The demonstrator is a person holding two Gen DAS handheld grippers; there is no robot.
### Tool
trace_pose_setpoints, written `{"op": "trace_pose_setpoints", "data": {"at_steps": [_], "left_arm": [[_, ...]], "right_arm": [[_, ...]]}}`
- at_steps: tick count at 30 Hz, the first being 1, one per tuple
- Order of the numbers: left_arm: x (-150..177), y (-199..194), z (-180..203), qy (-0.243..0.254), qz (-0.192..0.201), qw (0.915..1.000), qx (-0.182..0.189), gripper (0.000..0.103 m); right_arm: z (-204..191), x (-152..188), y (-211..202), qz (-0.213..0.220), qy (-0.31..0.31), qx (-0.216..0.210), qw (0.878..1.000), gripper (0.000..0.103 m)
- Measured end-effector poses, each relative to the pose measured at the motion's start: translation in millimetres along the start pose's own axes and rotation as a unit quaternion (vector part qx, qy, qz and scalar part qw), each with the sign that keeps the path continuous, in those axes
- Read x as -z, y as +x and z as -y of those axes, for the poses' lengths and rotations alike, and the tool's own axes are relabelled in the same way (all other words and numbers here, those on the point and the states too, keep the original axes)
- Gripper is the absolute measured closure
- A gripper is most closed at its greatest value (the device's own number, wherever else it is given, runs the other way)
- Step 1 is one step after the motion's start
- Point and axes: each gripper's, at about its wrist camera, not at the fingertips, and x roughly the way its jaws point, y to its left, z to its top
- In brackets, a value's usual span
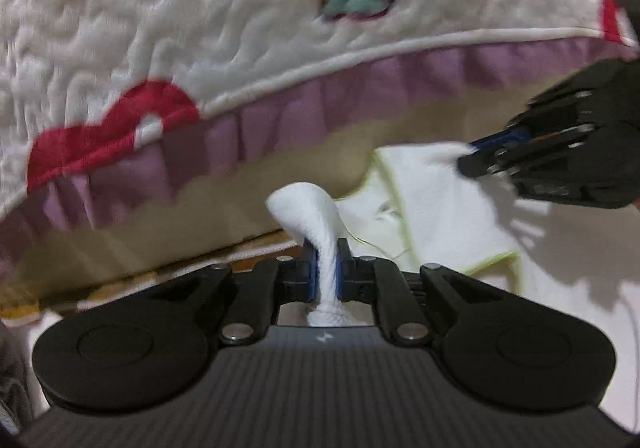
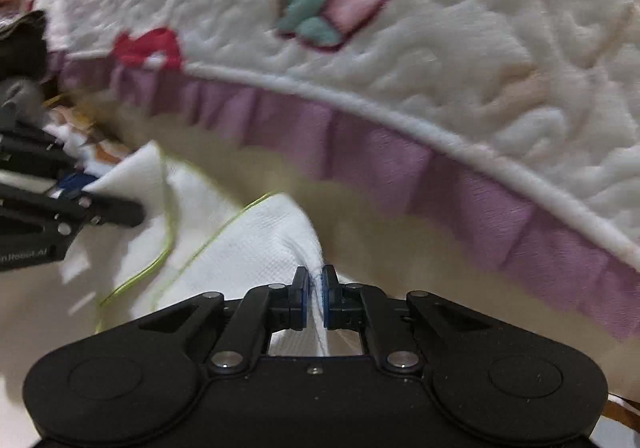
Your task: Fold clothes
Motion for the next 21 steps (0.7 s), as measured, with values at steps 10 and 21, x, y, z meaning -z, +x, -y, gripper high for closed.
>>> {"op": "trace_pose_setpoints", "data": {"at_steps": [10, 21], "left_arm": [[35, -53, -12, -0.075, 0.008, 0.9964, -0.039, 0.048], [166, -189, -29, -0.184, -0.07, 0.9803, 0.01, 0.048]], "right_arm": [[36, 27, -74, 0.005, 0.156, 0.001, 0.988, 0.049], [125, 225, -256, -0.087, 0.381, -0.001, 0.92, 0.049]]}}
